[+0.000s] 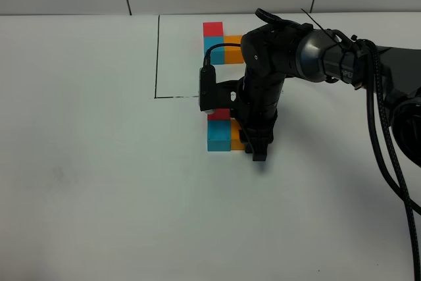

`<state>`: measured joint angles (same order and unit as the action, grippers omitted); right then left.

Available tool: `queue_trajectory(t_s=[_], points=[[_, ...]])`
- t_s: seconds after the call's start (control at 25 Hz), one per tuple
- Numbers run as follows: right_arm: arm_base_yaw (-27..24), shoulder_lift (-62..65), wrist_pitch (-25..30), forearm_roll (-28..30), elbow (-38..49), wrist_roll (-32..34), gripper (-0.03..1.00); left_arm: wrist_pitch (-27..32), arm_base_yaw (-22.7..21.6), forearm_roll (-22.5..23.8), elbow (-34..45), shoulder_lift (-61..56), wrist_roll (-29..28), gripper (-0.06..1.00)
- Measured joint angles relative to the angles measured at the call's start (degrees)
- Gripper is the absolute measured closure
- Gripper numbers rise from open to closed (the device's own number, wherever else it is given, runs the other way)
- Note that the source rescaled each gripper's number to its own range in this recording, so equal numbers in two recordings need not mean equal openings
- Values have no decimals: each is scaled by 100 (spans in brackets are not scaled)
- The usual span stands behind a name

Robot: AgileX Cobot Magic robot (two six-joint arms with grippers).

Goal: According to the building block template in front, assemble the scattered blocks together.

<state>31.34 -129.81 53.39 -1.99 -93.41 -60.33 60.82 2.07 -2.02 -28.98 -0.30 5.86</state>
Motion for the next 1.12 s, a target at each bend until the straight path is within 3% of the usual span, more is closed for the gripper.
queue_trajectory(t_s=[0.84, 0.96, 1.12], points=[[0, 0, -66, -73, 0, -91, 96, 0, 0, 0, 0, 0, 0, 27], [6, 0, -138, -111, 0, -73, 90, 0, 0, 0, 0, 0, 0, 27], [6, 23, -317, -136, 0, 66, 64, 0, 0, 0, 0, 0, 0, 27]])
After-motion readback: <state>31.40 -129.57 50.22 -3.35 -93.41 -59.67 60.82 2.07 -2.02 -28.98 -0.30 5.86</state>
